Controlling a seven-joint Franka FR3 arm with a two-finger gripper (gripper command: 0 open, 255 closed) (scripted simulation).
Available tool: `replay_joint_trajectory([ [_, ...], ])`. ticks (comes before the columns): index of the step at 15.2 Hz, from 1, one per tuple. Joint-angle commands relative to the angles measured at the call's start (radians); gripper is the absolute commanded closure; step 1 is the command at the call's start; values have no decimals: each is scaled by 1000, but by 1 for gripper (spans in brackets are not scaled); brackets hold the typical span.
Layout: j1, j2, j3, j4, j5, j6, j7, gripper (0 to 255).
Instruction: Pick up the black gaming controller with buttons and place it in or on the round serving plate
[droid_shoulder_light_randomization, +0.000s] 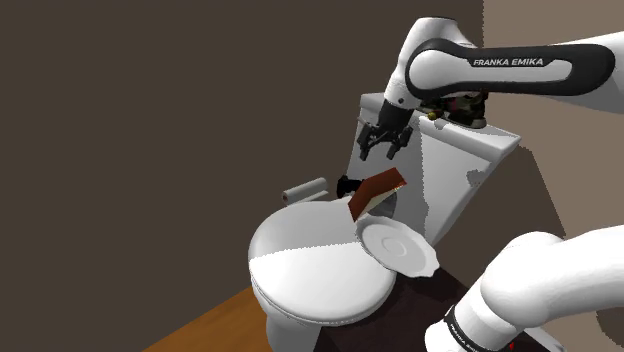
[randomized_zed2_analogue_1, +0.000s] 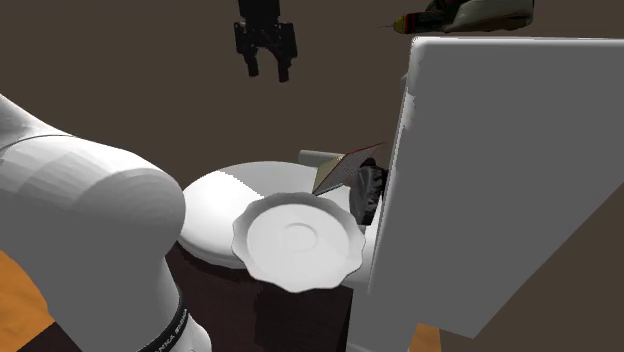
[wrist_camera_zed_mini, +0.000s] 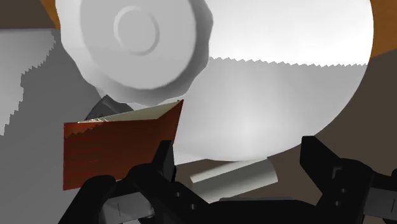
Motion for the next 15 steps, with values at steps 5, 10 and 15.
replay_joint_trajectory([
  [5,-59,235,24,90,-37,115,146,0],
  [10,-100,425,27,191,-80,177,269,0],
  [15,-130,610,11,312,-122,211,386,0],
])
